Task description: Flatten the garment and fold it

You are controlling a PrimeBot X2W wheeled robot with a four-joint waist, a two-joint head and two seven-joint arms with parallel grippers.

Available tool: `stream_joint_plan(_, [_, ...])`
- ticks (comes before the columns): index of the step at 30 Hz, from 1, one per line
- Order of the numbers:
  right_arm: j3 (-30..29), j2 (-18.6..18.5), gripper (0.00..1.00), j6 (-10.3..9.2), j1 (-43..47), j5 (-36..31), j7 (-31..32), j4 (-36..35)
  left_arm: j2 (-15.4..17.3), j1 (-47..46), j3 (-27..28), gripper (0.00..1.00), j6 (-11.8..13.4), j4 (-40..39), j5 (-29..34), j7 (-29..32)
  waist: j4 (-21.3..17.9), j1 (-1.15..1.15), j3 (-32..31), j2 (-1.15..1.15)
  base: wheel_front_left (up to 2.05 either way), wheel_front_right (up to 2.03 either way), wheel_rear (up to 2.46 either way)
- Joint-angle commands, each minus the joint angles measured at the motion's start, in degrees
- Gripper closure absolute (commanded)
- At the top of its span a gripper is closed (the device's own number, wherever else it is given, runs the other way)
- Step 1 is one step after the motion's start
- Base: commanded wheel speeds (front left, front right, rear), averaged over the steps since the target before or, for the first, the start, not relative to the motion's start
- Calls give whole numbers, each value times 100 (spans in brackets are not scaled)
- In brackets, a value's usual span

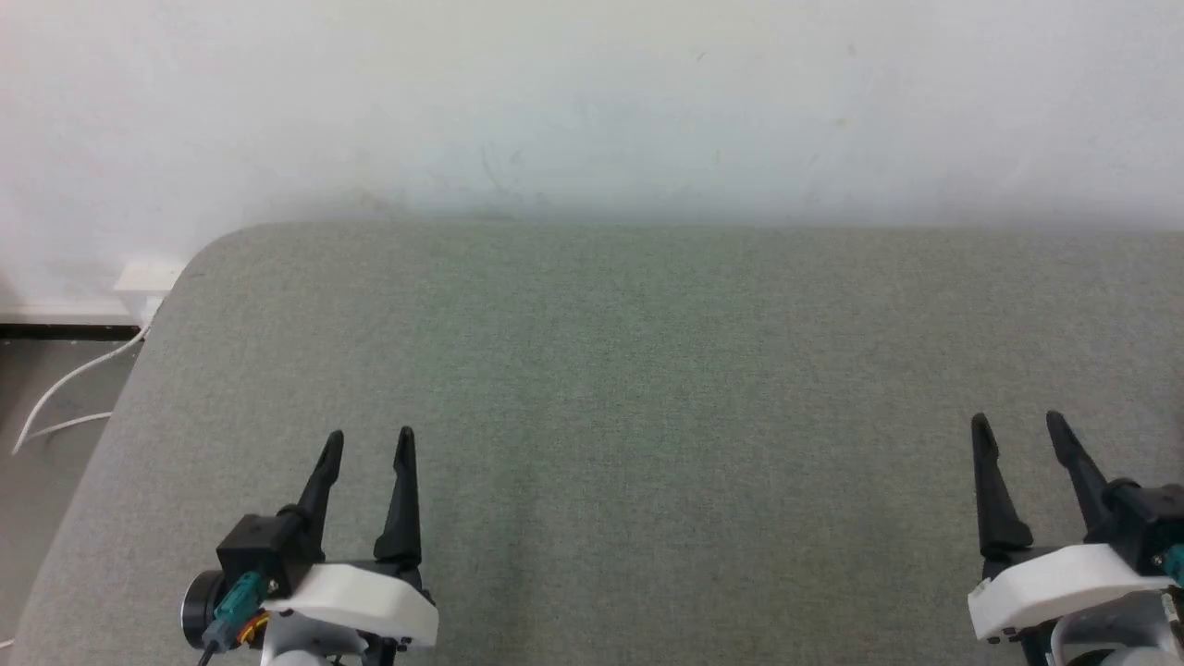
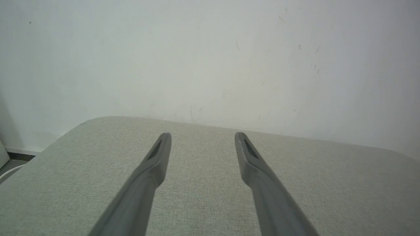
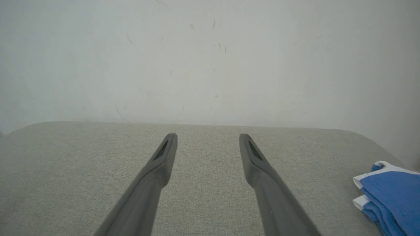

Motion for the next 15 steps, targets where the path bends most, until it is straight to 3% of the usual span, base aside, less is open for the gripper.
stream_joint_plan(1, [8, 17, 0, -11, 63, 33, -33, 29, -20, 72, 5, 0, 25, 13, -50, -28, -17, 1, -2, 0, 0, 0, 0])
stream_joint_plan(14, [164, 18, 0, -11, -4, 114, -121, 266, -22, 98, -53, 0, 66, 35, -147, -28, -28, 1, 50, 0, 0, 0, 0])
stream_joint_plan(15, [153, 0, 100, 0, 19, 87, -84, 263, -10, 75, -49, 100, 49, 19, -135, 1, -30, 1, 50, 0, 0, 0, 0])
